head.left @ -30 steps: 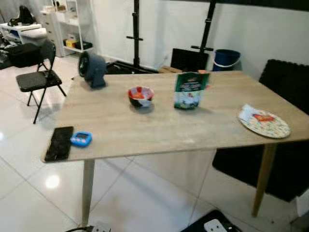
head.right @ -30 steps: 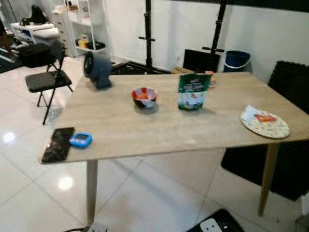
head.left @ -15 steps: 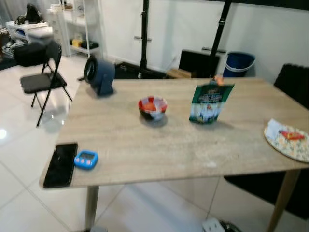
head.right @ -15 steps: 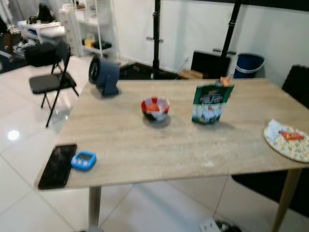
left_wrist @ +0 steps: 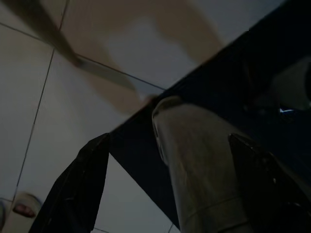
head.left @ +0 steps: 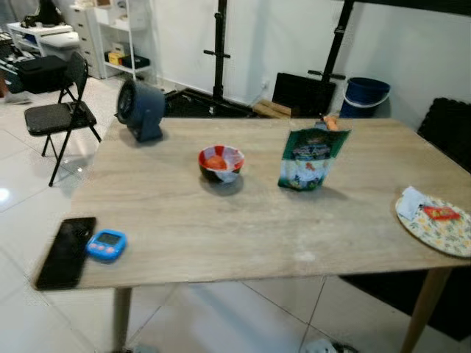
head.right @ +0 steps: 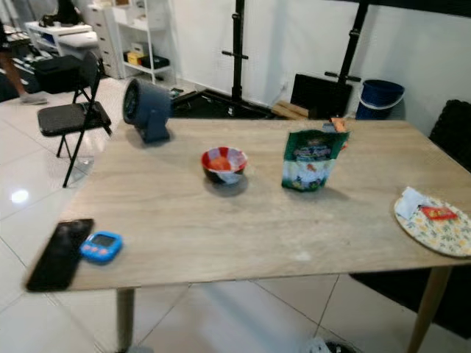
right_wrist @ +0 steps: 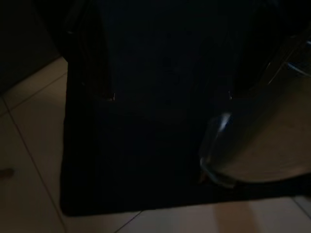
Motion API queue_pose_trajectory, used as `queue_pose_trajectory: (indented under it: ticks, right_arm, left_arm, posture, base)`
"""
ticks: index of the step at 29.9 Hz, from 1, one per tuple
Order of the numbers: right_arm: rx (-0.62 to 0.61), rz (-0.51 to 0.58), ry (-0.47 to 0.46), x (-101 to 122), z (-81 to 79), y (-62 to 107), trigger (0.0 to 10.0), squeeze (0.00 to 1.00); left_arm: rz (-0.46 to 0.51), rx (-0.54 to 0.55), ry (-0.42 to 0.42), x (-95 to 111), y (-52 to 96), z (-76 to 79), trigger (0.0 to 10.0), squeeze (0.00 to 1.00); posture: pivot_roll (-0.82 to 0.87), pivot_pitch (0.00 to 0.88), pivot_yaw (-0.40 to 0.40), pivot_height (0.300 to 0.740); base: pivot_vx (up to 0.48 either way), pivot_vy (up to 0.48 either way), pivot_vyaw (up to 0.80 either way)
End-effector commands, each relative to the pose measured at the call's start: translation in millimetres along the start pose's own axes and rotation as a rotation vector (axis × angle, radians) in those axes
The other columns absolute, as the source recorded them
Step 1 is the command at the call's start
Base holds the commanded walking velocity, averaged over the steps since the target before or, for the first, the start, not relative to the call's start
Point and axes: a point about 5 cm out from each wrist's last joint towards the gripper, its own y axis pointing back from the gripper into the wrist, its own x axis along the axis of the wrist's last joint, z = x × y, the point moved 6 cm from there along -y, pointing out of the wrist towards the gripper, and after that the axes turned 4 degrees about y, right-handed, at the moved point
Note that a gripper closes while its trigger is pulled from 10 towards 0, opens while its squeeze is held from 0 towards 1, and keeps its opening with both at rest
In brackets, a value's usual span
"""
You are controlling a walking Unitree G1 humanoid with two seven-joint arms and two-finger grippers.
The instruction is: Restocking fridge
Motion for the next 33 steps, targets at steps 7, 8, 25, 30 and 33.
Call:
queue_pose_trajectory:
  ticks: [7,8,25,30,33]
  right_arm:
    - [0.007,-0.006,-0.017,-2.3,-3.6,-0.4,10.0,0.0]
    - [0.007,-0.006,-0.017,-2.3,-3.6,-0.4,10.0,0.0]
    - [0.011,0.002,-0.026,-0.9,-4.4,-0.5,10.0,0.0]
    - [0.012,0.004,-0.028,-0.6,-4.6,-0.5,10.0,0.0]
    - [0.022,0.007,-0.017,0.1,-5.6,-0.5,10.0,0.0]
  left_arm:
    - [-0.043,-0.017,0.02,-14.2,0.0,8.0,10.0,0.0]
    - [-0.043,-0.017,0.02,-14.2,0.0,8.0,10.0,0.0]
    - [-0.036,-0.024,-0.006,-5.3,-0.3,3.8,10.0,0.0]
    - [-0.033,-0.008,0.01,-5.0,0.1,0.3,10.0,0.0]
    - [-0.031,-0.006,0.012,-5.0,0.2,-0.1,10.0,0.0]
  posture:
    - [-0.07,0.0,-0.03,0.74]
    - [-0.07,0.0,-0.03,0.74]
    - [-0.07,0.0,-0.028,0.74]
    - [-0.07,0.0,-0.027,0.74]
    - [-0.07,0.0,-0.027,0.74]
  base:
    - [0.0,-0.036,0.0]
    - [0.0,0.0,0.0]
    - [0.0,-0.18,0.0]
    - [0.0,-0.187,0.0]
    - [0.0,0.0,0.0]
